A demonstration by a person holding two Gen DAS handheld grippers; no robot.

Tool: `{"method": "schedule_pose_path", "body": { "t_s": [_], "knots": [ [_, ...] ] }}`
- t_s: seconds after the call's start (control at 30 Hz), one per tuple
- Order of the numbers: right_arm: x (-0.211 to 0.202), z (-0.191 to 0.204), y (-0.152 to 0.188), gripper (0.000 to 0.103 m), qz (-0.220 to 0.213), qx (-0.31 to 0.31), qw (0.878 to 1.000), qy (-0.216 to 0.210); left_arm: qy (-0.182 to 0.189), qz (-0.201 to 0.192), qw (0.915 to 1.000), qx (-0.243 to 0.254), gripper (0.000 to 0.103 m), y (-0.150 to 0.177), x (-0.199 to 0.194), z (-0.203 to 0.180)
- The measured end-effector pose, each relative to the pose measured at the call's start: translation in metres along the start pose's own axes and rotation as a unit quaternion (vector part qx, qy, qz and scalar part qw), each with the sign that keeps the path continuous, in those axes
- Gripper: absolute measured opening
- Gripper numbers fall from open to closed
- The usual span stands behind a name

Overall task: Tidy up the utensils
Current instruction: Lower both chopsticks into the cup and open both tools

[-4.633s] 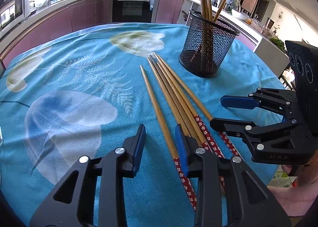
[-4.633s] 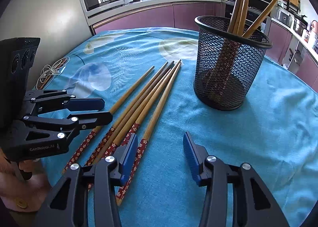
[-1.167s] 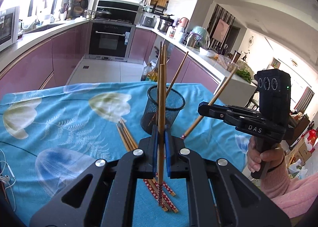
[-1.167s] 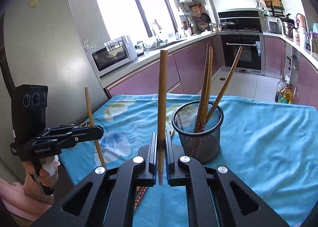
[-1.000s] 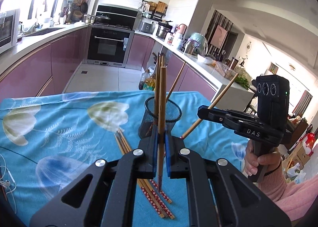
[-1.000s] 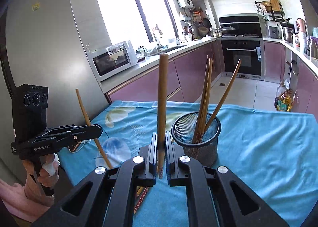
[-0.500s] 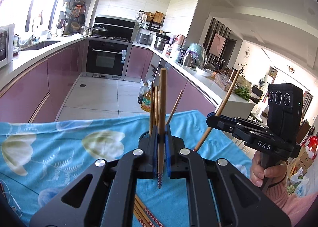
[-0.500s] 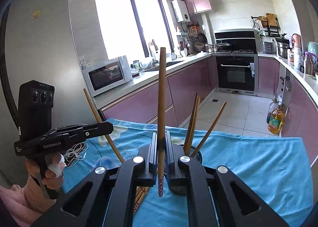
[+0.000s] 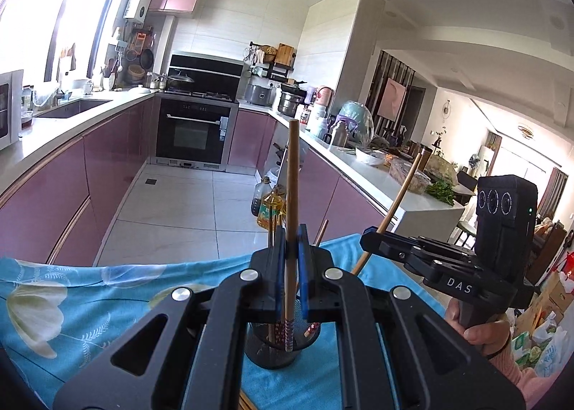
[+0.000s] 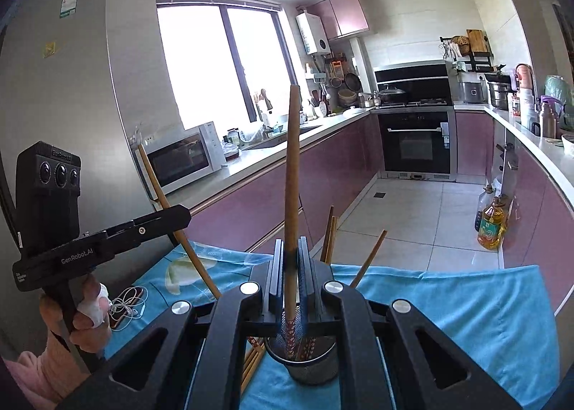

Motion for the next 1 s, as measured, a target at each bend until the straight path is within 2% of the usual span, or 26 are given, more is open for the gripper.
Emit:
{"method": "schedule_pose_path", "body": {
  "t_s": [0.17,0.43,0.7,0.83,1.0],
  "knots": [
    [0.014,-0.004,0.006,0.006,0.017,-0.002,1.000,0.010,-0.011,0.010,0.9999,0.005,0.007,0.003,0.015,0.003],
    [0.038,-0.005,0.027,0.006,0.068,-0.013,0.997,0.016,-0.019,0.071,0.9970,0.022,0.007,0.026,0.050,0.010],
    [0.060,-0.006,0.046,0.006,0.122,-0.023,0.992,0.021,-0.026,0.142,0.9890,0.035,0.007,0.047,0.086,0.016],
    [0.068,-0.010,0.051,0.007,0.133,-0.020,0.991,0.028,-0.037,0.166,0.9851,0.029,0.007,0.056,0.105,0.030],
    [0.071,-0.010,0.049,0.008,0.126,-0.013,0.991,0.039,-0.042,0.170,0.9844,0.014,0.007,0.057,0.120,0.048]
  ]
}}
Point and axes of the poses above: each gripper's, at about its wrist camera, not at the fingertips, and x roughly the way its jaws point, z to its left, y to its underside, the point moved 7 cm from there along x, roughly the way its jaws point, and after that the axes turned 11 degrees about y, right-handed, at the moved point
